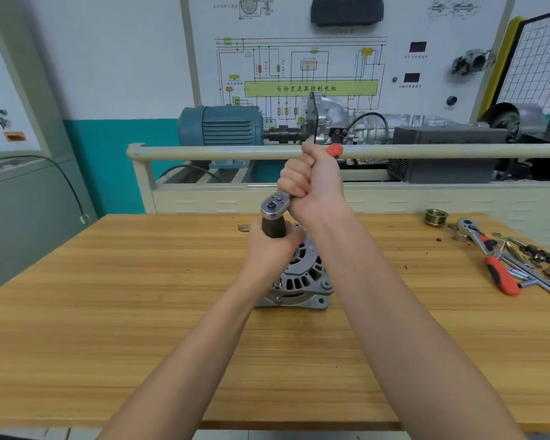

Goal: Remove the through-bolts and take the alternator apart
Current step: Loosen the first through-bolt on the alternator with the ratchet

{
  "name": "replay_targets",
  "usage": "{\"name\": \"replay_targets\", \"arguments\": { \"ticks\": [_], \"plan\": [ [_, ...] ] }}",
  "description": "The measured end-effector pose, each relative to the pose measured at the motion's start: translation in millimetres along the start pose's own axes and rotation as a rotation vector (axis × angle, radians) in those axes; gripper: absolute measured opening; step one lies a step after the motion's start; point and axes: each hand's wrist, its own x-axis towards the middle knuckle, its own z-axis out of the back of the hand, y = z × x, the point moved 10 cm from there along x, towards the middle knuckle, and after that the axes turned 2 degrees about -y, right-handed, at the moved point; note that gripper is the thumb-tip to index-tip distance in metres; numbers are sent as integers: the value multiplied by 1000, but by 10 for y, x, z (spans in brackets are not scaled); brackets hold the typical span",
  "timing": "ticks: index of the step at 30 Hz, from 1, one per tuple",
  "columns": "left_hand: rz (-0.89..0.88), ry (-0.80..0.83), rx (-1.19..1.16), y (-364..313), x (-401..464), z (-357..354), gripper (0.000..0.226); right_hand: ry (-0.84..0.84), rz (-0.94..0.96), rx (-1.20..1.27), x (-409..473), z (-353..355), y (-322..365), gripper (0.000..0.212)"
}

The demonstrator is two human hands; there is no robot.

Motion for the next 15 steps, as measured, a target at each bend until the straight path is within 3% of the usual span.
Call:
{"name": "replay_targets", "arguments": {
  "ticks": [4,6,8,12,13,15],
  "plan": [
    [-23,567,178,-82,-151,-293,38,154,-320,-168,-54,-142,-274,54],
    [9,652,213,-71,-194,-320,36,171,-346,-191,-61,-162,-339,56],
    [34,509,135,-59,-129,-253,35,111,-251,-82,-35,-145,-284,55],
    [95,-134,-111,57,11,150,33,-52,137,120,6,-6,-18,45],
    [82,-184,-116,52,-3,177,32,-61,162,113,-1,-3,-10,45],
    [19,-113,-69,10,-8,139,36,-27,74,53,7,-41,-67,47]
  ]
}}
